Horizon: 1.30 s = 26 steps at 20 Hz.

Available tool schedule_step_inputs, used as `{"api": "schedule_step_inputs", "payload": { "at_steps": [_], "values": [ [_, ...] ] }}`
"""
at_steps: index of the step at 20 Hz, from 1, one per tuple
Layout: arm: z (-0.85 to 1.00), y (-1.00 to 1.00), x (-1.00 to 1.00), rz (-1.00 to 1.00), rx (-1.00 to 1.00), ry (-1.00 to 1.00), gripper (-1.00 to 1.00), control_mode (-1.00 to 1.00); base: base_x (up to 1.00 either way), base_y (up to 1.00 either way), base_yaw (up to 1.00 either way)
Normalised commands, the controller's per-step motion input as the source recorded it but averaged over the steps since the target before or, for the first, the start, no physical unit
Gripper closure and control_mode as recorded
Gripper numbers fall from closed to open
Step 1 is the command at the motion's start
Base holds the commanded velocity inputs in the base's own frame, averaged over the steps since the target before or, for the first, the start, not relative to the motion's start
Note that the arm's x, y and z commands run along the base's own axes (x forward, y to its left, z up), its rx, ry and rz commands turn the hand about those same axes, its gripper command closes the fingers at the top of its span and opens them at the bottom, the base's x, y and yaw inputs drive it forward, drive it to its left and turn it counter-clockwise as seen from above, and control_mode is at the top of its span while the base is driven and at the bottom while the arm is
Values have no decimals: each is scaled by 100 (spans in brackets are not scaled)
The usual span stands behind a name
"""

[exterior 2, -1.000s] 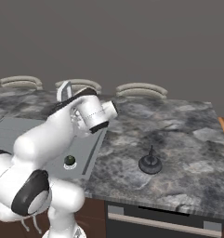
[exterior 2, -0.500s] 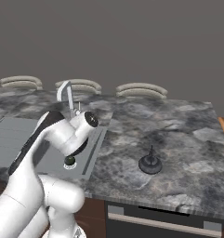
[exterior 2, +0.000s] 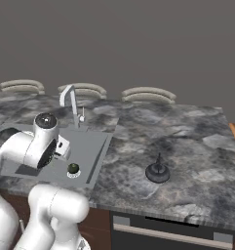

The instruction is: Pick up all produce items and place them in the sink. Turn on the sink faucet to wash them. Then turn the sink off and put them in the tray.

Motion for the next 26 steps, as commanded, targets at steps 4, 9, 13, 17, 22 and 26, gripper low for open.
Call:
{"api": "schedule_step_inputs", "payload": {
  "at_steps": [4, 9, 13, 17, 22, 26],
  "values": [
    [0, 44, 0, -28, -31, 5, -100, -100, 0, 0, 0],
    [-17, 12, 0, -14, -22, 1, -100, -100, 0, 0, 0],
    [-23, -5, 14, -6, -11, 5, -100, -100, 0, 0, 0],
    [-23, -6, 27, -4, -6, 12, -100, -100, 0, 0, 0],
    [-30, 1, 30, 0, -8, 9, -100, -100, 0, 0, 0],
    [-29, 5, 38, -1, -7, 11, -100, -100, 0, 0, 0]
  ]
}}
